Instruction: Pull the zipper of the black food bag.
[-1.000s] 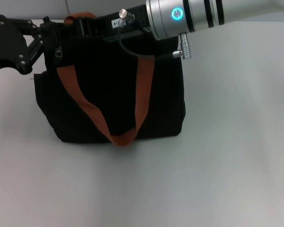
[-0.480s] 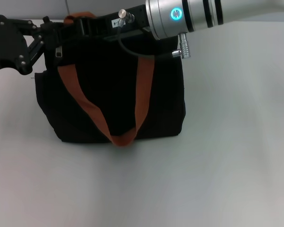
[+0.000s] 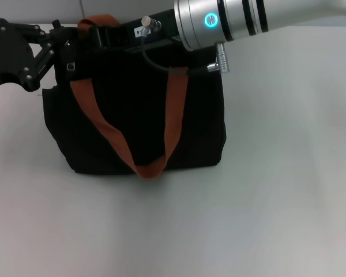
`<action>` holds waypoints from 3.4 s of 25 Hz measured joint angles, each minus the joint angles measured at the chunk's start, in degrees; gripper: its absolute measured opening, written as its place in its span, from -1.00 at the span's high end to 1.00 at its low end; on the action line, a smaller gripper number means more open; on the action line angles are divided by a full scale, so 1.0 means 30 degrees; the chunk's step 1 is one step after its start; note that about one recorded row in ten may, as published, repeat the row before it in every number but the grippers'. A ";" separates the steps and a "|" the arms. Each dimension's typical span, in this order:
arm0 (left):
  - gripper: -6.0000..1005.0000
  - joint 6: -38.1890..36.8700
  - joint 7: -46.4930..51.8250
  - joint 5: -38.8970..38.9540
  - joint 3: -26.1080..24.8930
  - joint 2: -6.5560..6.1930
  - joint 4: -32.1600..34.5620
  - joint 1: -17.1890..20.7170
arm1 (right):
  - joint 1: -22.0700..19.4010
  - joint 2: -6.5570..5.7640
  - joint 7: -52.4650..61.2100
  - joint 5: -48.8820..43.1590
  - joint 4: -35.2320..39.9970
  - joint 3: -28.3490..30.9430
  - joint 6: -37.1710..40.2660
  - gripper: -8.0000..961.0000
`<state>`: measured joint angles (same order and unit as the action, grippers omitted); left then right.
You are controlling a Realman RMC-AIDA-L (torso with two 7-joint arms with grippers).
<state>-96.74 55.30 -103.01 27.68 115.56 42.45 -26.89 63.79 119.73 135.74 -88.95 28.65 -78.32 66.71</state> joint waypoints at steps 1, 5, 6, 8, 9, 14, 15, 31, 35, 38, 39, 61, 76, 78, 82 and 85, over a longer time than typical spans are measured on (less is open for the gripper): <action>0.93 -0.0042 0.0003 0.0000 -0.0001 0.0004 -0.0001 0.0000 | -0.0002 -0.0001 -0.0001 0.0000 -0.0001 0.0000 -0.0016 0.59; 0.92 -0.0064 0.0007 0.0000 0.0000 0.0005 -0.0001 0.0000 | -0.0002 0.0002 -0.0005 0.0000 -0.0007 -0.0034 -0.0077 0.62; 0.92 -0.0062 0.0006 0.0000 0.0000 0.0013 -0.0001 0.0001 | 0.0025 0.0004 -0.0008 0.0000 -0.0020 -0.0117 -0.0141 0.62; 0.93 -0.0062 -0.0003 -0.0001 0.0001 0.0029 -0.0001 0.0000 | 0.0095 0.0024 -0.0009 0.0000 -0.0049 -0.0356 -0.0369 0.62; 0.93 -0.0063 -0.0009 -0.0002 0.0002 0.0031 -0.0001 0.0001 | 0.0111 0.0033 -0.0009 0.0000 -0.0059 -0.0467 -0.0505 0.64; 0.93 -0.0070 -0.0001 -0.0030 0.0003 0.0035 -0.0002 0.0001 | 0.0121 0.0052 -0.0073 0.0003 -0.0002 -0.0722 -0.0761 0.76; 0.93 -0.0076 0.0009 -0.0043 0.0002 0.0035 -0.0002 0.0001 | 0.0123 0.0053 -0.0108 0.0002 0.0010 -0.0731 -0.0766 0.79; 0.93 -0.0093 0.0007 0.0000 -0.0134 -0.0009 0.0000 0.0136 | -0.0845 -0.0048 0.0653 -0.0934 0.1768 -0.0807 -0.0847 0.98; 0.92 -0.0058 -0.0001 0.0006 -0.0166 -0.0063 -0.0001 0.0173 | -0.0917 -0.0064 0.0924 -0.1284 0.2000 -0.0818 -0.0881 0.99; 0.93 -0.0025 -0.0045 0.0045 -0.0221 -0.0108 -0.0001 0.0210 | -0.0952 -0.0067 0.0988 -0.1476 0.2059 -0.0819 -0.0887 0.99; 0.93 -0.0025 -0.0045 0.0045 -0.0221 -0.0108 -0.0001 0.0210 | -0.0956 -0.0067 0.0997 -0.1494 0.2067 -0.0820 -0.0887 0.99; 0.93 -0.0002 -0.0126 0.0112 -0.0715 -0.0170 0.0001 0.0411 | -0.2844 -0.0101 0.3545 -0.4738 0.5267 -0.0702 -0.0918 0.98; 0.92 -0.0038 -0.0124 0.0121 -0.0699 -0.0171 -0.0001 0.0361 | -0.5208 -0.0123 0.5144 -0.7174 0.8313 -0.0390 -0.0901 0.98; 0.92 -0.0035 -0.0124 0.0121 -0.0701 -0.0171 -0.0002 0.0353 | -0.5444 -0.0122 0.5195 -0.7290 0.8565 -0.0268 -0.0898 0.98; 0.93 -0.0012 -0.0124 0.0121 -0.0704 -0.0176 -0.0001 0.0351 | -0.6197 -0.0121 0.5560 -0.7920 0.9530 0.0103 -0.0855 0.98; 0.93 -0.0013 -0.0124 0.0121 -0.0703 -0.0183 0.0000 0.0350 | -0.6726 -0.0113 0.5753 -0.8269 1.0223 0.0333 -0.0821 0.98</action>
<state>-96.78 54.93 -102.65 25.57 115.01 42.45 -25.84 43.61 119.39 153.00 -113.76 59.32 -77.32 64.25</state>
